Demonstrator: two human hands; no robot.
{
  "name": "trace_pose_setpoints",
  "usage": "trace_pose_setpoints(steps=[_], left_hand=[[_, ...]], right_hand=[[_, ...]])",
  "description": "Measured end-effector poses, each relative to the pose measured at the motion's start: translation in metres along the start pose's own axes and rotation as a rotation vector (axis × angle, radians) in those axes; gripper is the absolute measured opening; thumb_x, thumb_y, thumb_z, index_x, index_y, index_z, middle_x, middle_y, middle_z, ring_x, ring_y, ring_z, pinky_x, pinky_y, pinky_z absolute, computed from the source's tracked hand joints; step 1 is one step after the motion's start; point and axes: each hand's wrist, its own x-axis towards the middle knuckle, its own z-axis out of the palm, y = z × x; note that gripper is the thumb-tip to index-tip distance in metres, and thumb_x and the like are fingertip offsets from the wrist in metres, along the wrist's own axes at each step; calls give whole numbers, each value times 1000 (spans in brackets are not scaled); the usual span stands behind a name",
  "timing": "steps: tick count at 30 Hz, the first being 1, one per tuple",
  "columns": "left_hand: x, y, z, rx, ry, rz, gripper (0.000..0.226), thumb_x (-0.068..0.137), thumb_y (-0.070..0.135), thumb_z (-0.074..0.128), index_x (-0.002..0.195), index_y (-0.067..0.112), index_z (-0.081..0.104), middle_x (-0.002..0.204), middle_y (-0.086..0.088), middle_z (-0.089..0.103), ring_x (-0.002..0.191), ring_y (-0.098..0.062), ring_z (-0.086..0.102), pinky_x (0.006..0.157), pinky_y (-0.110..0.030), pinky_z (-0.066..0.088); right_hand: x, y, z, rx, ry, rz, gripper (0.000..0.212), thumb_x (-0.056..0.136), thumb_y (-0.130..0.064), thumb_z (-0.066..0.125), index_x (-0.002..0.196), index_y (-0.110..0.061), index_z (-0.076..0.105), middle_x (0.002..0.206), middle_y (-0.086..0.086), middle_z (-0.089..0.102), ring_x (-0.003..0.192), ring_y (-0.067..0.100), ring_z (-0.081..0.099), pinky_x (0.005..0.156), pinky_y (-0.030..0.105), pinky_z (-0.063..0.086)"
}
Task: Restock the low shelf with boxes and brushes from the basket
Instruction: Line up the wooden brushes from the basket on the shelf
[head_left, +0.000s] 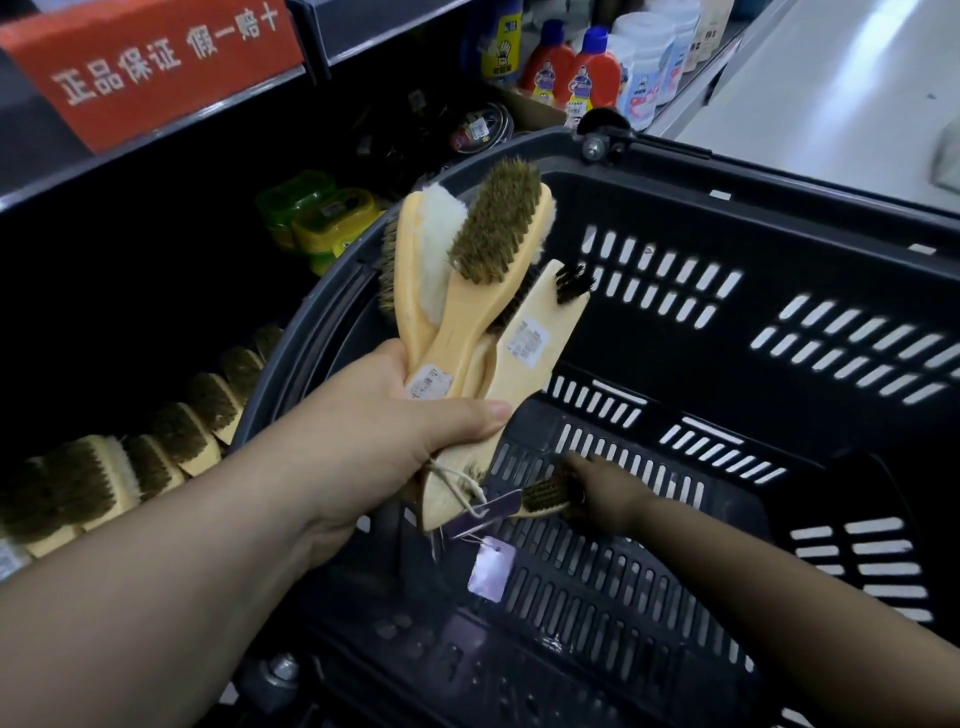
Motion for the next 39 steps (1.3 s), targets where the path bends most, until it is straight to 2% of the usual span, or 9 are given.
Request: trace_pose_setpoints(steps=[6,13,17,20,23,27,29,33,39], left_hand=[[1,0,0,4,17,6,38,75,10,73,106,23,56,84,-7,75,67,-20,72,45,-22,51],[1,-1,1,10,23,25,39,76,12,73,109,24,56,89,-3,75,73,-17,73,51,-25,56],[1,-1,2,-8,49,46,38,76,14,73,108,25,57,88,-2,75,68,-13,72,45,-19,50],[2,-2,3,-30,55,58,41,75,15,74,112,24,56,92,-2,75,75,-16,73,50,-20,52],[3,-1,3,-55,52,73,44,76,15,73,115,22,55,95,-2,74,78,-15,72,52,-21,52],[2,7,6,-187,39,102,47,78,11,69,123,14,53,104,-7,72,91,-20,71,71,-30,57],[-3,13,7,-314,30,128,46,77,9,67,121,12,54,102,-7,73,88,-16,71,69,-25,58],[-19,23,0,-418,47,146,51,71,13,69,120,10,57,96,-7,74,78,-15,71,63,-26,58],[-72,15,-32,-473,34,169,49,60,20,71,108,11,66,95,-7,75,79,-15,72,59,-23,56]], right_hand=[[-10,4,-19,454,-91,-116,34,76,-3,70,90,-25,48,95,-1,61,91,20,62,76,29,51],[-35,-22,-90,1323,-105,-320,41,64,-24,80,103,-22,68,100,2,69,98,20,65,84,31,53],[-46,-49,-118,1698,-159,-410,43,78,-35,66,117,-17,59,106,7,66,94,22,65,81,38,54],[-54,-74,-131,1738,-138,-239,49,90,-49,49,124,-15,56,105,10,66,79,18,67,63,29,56],[-70,-102,-142,1744,-120,-194,44,79,-47,62,108,-14,65,94,6,65,66,12,58,49,20,51],[-99,-130,-162,1847,-31,-286,29,71,-2,65,99,-2,60,93,12,70,78,17,67,71,22,57],[-116,-145,-173,1948,53,-298,29,69,5,61,98,3,57,91,17,71,85,24,70,82,29,56],[-147,-176,-189,1983,201,-234,16,86,-10,60,97,2,57,96,23,69,87,29,71,78,34,58],[-181,-246,-179,1893,145,-181,39,95,-41,46,99,-3,52,78,7,50,70,16,53,60,26,55]])
